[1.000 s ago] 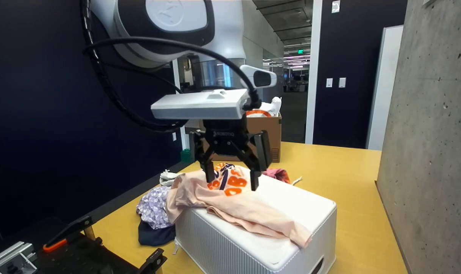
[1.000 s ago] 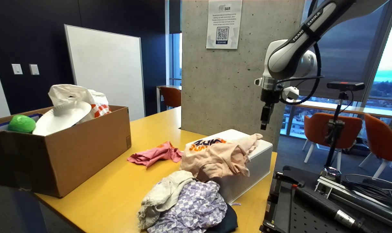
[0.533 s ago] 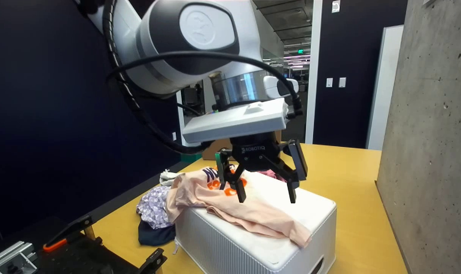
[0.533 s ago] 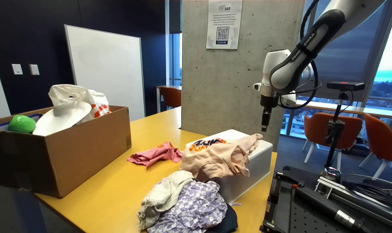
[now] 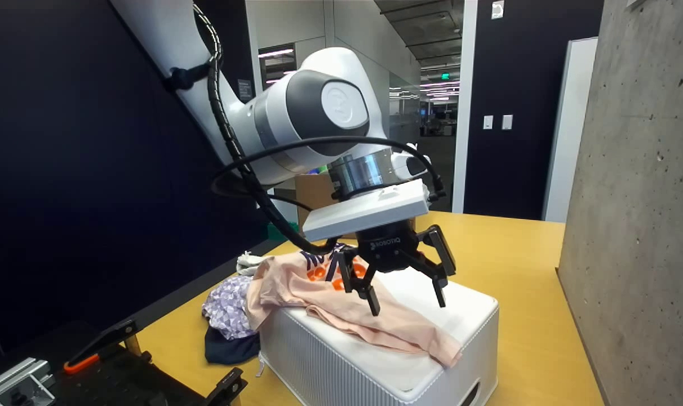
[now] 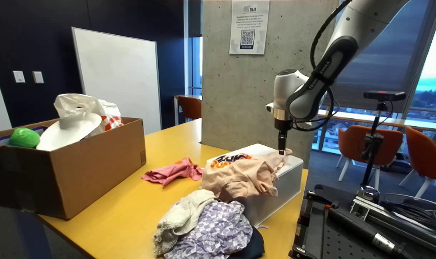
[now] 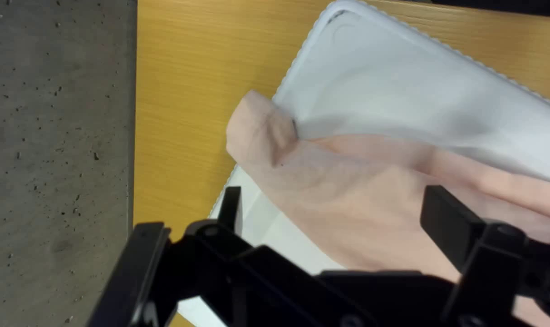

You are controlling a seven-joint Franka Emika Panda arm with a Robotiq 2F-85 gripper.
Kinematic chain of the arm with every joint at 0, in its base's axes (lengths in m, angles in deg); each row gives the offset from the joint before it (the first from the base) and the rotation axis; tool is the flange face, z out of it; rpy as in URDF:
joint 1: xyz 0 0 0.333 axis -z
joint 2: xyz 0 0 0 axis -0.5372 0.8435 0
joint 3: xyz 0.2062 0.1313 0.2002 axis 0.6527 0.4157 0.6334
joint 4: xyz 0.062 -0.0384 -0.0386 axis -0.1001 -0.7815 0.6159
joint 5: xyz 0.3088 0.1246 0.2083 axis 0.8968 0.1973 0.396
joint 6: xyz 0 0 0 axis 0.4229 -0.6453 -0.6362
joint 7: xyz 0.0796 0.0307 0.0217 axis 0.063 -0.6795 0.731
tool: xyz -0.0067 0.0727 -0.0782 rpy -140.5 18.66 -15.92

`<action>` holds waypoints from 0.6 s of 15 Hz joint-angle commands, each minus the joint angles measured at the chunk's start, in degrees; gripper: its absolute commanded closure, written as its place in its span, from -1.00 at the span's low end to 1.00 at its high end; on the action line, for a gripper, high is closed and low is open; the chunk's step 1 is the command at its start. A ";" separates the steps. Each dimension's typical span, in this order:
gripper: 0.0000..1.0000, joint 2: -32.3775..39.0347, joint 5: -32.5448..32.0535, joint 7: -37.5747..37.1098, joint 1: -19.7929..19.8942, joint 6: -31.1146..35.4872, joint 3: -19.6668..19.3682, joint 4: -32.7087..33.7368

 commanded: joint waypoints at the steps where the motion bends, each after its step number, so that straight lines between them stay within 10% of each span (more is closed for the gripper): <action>1: -1.00 -1.31 -4.76 -2.82 -2.05 -0.77 -2.78 0.17; 9: -1.00 2.53 -8.39 -6.41 -4.26 -1.33 -2.44 0.68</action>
